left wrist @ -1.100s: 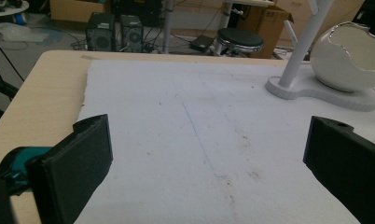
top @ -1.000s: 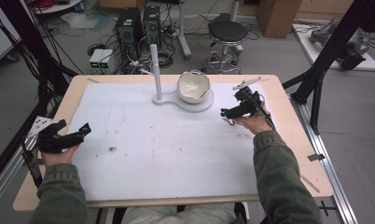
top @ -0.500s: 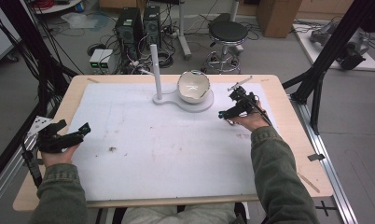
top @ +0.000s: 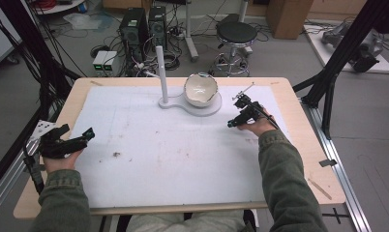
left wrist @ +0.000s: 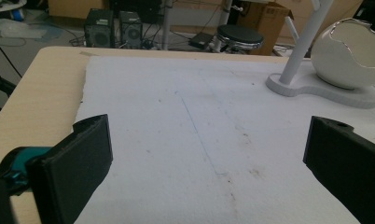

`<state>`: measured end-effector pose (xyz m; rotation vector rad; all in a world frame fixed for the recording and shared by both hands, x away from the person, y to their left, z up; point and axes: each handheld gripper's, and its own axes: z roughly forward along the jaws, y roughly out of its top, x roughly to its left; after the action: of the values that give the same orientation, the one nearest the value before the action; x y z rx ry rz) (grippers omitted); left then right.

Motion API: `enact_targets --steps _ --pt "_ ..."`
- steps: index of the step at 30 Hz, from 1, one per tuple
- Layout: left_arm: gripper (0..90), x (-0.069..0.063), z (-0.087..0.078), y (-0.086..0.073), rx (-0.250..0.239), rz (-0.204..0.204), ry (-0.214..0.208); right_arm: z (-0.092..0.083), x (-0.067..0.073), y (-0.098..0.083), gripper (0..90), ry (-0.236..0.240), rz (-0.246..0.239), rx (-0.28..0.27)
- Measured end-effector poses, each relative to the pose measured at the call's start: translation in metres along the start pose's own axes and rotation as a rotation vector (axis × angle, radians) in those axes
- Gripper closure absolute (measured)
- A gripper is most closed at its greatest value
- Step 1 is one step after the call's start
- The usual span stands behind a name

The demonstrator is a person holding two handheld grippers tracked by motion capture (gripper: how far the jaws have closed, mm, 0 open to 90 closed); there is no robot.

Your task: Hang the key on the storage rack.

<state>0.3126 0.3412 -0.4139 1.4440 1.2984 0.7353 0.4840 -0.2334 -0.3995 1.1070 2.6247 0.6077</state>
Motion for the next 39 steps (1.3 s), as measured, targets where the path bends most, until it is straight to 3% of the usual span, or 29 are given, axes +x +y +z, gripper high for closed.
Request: enact_targets --steps 1,2,3,6,10,16,18,19,26,33,39 --pt "1.7 0.0 0.0 0.0 0.003 0.002 0.0 0.002 0.0 0.0 34.1 0.017 0.0 0.008" --pt "1.7 0.0 0.0 0.0 0.004 0.004 0.0 0.002 0.0 0.0 34.1 0.017 0.0 0.008" --pt "1.7 0.001 0.0 0.0 0.006 0.011 0.006 0.004 0.0 0.0 45.1 0.046 -0.018 0.016" --pt "1.7 0.001 0.0 0.0 0.005 0.011 0.011 0.007 -0.001 0.0 50.8 0.06 -0.021 0.028" --pt "1.7 0.001 0.0 0.0 0.005 0.01 0.013 0.013 -0.003 0.0 57.2 0.045 -0.024 0.069" --pt "1.7 0.001 0.001 -0.001 0.01 0.019 0.013 0.016 -0.005 0.001 65.6 0.022 -0.013 0.079" --pt "1.7 0.001 0.001 -0.001 0.011 0.021 0.012 0.017 -0.005 0.002 71.2 0.017 -0.004 0.094" --pt "1.7 0.001 0.001 -0.001 0.012 0.02 0.011 0.019 -0.005 0.003 79.2 0.009 0.008 0.12" --pt "1.7 0.001 0.001 -0.001 0.011 0.02 0.011 0.019 -0.004 0.007 82.8 -0.022 0.012 0.139" --pt "1.7 0.001 0.001 -0.001 0.012 0.02 0.01 0.01 -0.006 0.007 82.9 -0.011 0.027 0.089" --pt "1.7 0.001 0.001 -0.001 0.012 0.02 0.009 0.001 -0.001 0.007 82.9 -0.029 -0.001 0.063"
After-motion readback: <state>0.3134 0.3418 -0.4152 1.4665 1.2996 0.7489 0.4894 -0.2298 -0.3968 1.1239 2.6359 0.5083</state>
